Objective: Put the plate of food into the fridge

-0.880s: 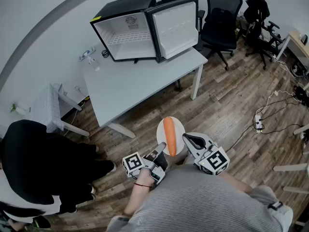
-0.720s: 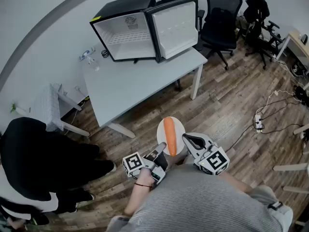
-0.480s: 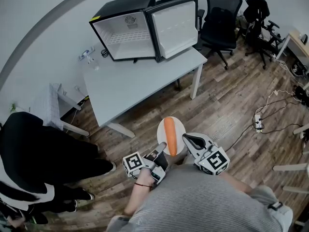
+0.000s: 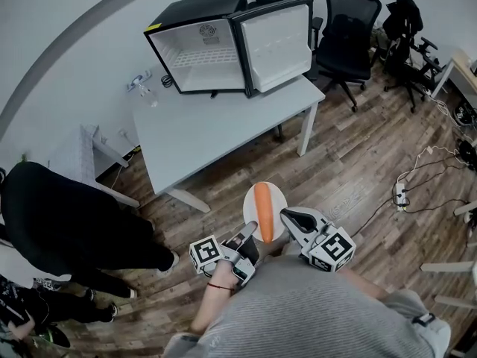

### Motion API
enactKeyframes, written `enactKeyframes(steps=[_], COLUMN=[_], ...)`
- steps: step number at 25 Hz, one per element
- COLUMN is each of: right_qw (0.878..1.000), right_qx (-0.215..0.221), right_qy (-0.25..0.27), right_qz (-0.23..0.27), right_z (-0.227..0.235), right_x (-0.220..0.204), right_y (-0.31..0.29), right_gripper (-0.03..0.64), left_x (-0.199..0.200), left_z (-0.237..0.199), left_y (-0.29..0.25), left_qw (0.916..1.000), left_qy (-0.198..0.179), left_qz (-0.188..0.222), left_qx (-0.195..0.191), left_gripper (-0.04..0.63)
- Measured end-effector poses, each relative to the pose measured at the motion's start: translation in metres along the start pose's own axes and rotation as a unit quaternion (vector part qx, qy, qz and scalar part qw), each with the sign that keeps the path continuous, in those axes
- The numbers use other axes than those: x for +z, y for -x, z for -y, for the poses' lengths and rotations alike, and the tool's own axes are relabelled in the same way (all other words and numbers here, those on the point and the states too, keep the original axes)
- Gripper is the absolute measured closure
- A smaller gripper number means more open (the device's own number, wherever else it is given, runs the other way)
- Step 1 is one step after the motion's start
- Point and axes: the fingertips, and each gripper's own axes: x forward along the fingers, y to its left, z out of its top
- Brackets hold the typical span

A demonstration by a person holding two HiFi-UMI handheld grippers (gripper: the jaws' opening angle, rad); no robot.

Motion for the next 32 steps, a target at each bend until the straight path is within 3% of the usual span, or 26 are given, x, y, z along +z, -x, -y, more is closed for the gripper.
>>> enactKeyframes(steps=[4, 8, 12, 19, 22, 26, 32], right_qw=[1.0, 1.0, 1.0, 0.999, 0.999, 0.999, 0.998], right_qx=[0.01, 0.018, 0.023, 0.043, 0.044, 0.041, 0.056], right_qy=[0.008, 0.011, 0.007, 0.011, 0.004, 0.0, 0.002], right_qz=[-0.009, -0.017, -0.014, -0.011, -0.001, 0.008, 0.009], right_z=[0.002, 0.009, 0.027, 0.067, 0.091, 0.121, 0.143], right_x=[-0.005, -0.005, 0.001, 0.021, 0.035, 0.047, 0.05], right_y=[-0.007, -0.01, -0.013, -0.021, -0.022, -0.022, -0.028], right_gripper=[0.603, 0.603, 0.603, 0.603, 0.603, 0.603, 0.603], left_x=[0.004, 0.01, 0.012, 0.028, 0.032, 0.038, 0.045], left_z=[0.004, -0.003, 0.004, 0.004, 0.024, 0.023, 0.031], left_y=[-0.004, -0.009, -0.024, -0.054, -0.074, -0.091, -0.111], left_qw=[0.9999, 0.9999, 0.9997, 0.9988, 0.998, 0.997, 0.9945], left_qy=[0.01, -0.001, 0.011, 0.005, 0.015, 0.01, 0.022], left_qz=[0.008, 0.014, 0.024, 0.046, 0.061, 0.077, 0.101], left_qx=[-0.01, 0.009, -0.002, 0.014, -0.011, 0.002, -0.016], left_gripper=[0.548, 0.548, 0.548, 0.548, 0.548, 0.548, 0.548])
